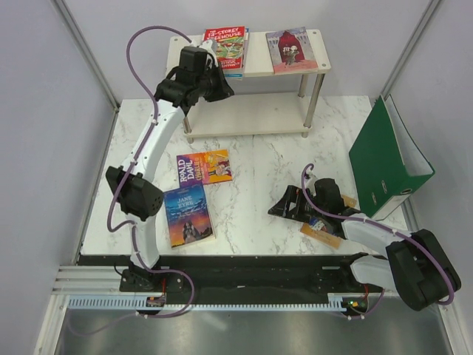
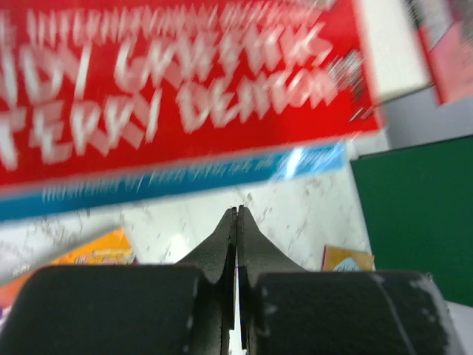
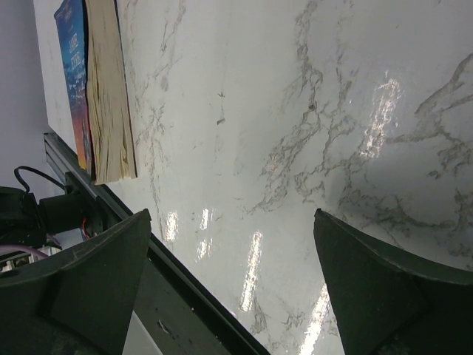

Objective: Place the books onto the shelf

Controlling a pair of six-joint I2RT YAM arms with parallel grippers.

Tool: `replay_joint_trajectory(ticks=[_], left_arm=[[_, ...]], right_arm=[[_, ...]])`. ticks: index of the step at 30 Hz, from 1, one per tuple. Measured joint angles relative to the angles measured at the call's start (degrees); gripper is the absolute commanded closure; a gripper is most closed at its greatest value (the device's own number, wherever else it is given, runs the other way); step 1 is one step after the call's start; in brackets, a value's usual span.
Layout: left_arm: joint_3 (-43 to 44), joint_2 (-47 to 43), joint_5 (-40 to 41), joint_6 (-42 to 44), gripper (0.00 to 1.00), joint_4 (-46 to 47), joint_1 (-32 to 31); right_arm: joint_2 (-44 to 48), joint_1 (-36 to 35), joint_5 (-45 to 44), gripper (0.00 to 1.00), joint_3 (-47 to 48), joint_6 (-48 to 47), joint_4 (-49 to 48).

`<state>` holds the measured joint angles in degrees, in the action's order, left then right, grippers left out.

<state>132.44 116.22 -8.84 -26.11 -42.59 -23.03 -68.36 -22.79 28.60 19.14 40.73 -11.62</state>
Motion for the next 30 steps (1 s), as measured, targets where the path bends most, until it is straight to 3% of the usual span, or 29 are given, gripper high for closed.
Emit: replay_joint_trajectory(ticks=[1,4,5,8,13,16,22,30], left_arm=[[-3.1,-1.6,0.1,0.0,0.92,0.2,0.0],[-17.2,-9.3,0.8,0.4,0.69,2.0,-0.3],[-21.8,-12.3,1.0,0.7,0.54,2.1,-0.6],[-35.8,-21.7,1.7,1.5,0.37,3.6,-3.1],[-56.4,-34.2,0.7,0.7,0.24,8.6,-11.3],[-62.7,-33.7,-0.3,-0.7,0.22,11.5,-17.7],[-61.8,-20.5,-2.1,-3.1,0.19,14.9,-26.8],[-47.1,-4.2,-5.3,-5.2,0.18,17.2,-31.6]], right_arm=[[0.0,0.0,0.0,0.02,0.0,0.0,0.0],[0.0,0.0,0.0,0.02,0.0,-0.1,0.1],[0.0,0.0,0.0,0.02,0.1,-0.2,0.3],[-0.7,0.0,-0.2,0.02,1.1,-0.6,1.4],[1.4,0.1,-8.4,0.02,6.5,-2.2,11.3],[7.6,0.8,-20.5,0.02,12.0,-2.6,22.5],[12.7,1.9,-40.3,0.02,22.0,-1.4,40.9],[9.9,2.9,-47.3,0.02,22.6,6.3,58.4]])
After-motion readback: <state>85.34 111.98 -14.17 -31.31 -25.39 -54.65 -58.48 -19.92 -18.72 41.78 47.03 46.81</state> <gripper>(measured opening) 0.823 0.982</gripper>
